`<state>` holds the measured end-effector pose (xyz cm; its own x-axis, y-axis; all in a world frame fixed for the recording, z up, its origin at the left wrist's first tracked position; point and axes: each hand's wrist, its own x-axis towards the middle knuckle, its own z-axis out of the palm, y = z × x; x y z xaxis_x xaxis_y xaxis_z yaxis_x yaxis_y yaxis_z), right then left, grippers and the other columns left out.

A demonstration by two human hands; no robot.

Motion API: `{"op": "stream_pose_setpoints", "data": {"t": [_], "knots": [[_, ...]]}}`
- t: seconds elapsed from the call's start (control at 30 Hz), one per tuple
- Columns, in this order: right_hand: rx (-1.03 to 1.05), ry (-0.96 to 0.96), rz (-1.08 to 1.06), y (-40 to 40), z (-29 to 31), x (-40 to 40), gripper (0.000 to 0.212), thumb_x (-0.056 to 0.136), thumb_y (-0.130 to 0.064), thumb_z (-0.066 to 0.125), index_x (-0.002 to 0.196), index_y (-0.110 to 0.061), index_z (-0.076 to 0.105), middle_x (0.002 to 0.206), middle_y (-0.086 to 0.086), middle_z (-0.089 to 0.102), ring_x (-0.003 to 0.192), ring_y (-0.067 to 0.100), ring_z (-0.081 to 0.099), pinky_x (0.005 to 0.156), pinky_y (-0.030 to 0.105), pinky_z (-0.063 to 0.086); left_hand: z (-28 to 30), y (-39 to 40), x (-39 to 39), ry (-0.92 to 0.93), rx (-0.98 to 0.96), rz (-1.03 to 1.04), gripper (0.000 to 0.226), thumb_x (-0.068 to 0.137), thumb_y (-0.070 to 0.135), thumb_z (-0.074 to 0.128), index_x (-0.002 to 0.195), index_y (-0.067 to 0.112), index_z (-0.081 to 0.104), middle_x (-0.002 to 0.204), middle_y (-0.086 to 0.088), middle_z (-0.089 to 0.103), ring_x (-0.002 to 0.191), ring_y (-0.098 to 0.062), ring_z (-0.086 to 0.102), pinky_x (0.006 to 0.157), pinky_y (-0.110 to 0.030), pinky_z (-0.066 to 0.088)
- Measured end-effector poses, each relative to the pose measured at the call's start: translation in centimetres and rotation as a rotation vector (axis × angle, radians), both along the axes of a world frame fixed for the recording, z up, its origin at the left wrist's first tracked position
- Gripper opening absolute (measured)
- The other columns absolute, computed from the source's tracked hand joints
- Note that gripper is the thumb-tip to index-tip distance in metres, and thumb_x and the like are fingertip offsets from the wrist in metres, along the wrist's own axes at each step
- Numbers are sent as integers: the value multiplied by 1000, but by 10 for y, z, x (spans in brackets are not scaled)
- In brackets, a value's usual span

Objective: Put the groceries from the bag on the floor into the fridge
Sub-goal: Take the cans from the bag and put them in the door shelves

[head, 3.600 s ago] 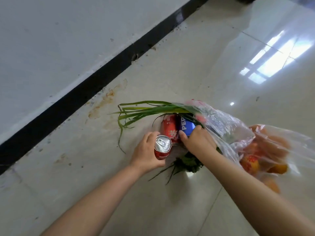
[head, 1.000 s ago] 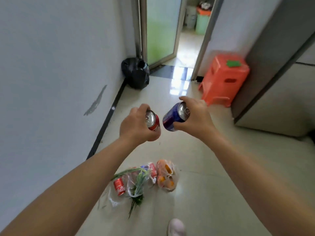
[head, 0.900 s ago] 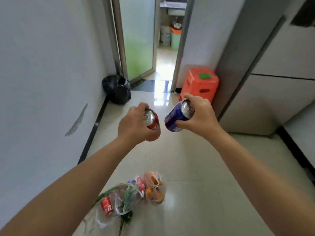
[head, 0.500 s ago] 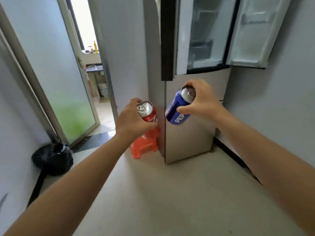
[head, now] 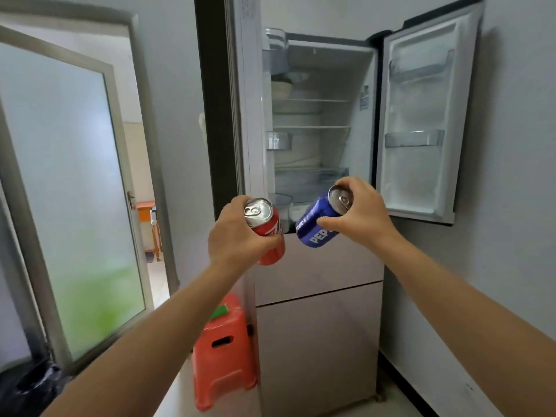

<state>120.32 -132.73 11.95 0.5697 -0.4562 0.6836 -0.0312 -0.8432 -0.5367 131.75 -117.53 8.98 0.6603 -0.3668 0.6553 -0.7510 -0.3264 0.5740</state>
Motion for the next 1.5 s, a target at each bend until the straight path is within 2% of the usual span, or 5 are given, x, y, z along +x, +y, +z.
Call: {"op": "stream_pose_setpoints", "data": {"t": [0.47,0.7,1.13,1.4,1.5], "knots": [[-81,-89,183,-219,46,199,57,65,-8,78,116,-4,52,104,0,47,95,10,45,70,5,36,53,-212,141,-210,79,188,69,71,29,77,129,12,45,123,-7,56,109,-24,56,86,-29,47],[-38,-108,491,-292,29,282,51,66,-6,78,107,-6,48,100,0,48,92,12,46,64,-3,37,39,-281,187,-74,193,491,68,74,31,73,132,14,42,128,-10,55,114,-30,55,89,-34,45],[-162,418,1128,-303,19,398,49,73,-8,75,119,-7,61,122,10,63,102,13,56,88,22,44,34,-319,215,362,282,952,54,88,40,56,126,6,36,120,-17,60,107,-36,60,80,-35,47],[-340,619,1152,-289,13,420,35,87,-18,60,120,-5,58,125,15,59,112,25,56,90,29,44,31,-317,234,592,459,997,61,88,38,54,135,6,32,135,-15,49,118,-33,53,90,-34,47],[-527,545,1073,-281,1,416,44,97,-20,42,137,-2,37,143,18,41,128,27,41,105,32,33,29,-319,229,513,513,1085,49,94,30,46,134,5,34,139,-18,38,124,-34,46,98,-37,43]]}}
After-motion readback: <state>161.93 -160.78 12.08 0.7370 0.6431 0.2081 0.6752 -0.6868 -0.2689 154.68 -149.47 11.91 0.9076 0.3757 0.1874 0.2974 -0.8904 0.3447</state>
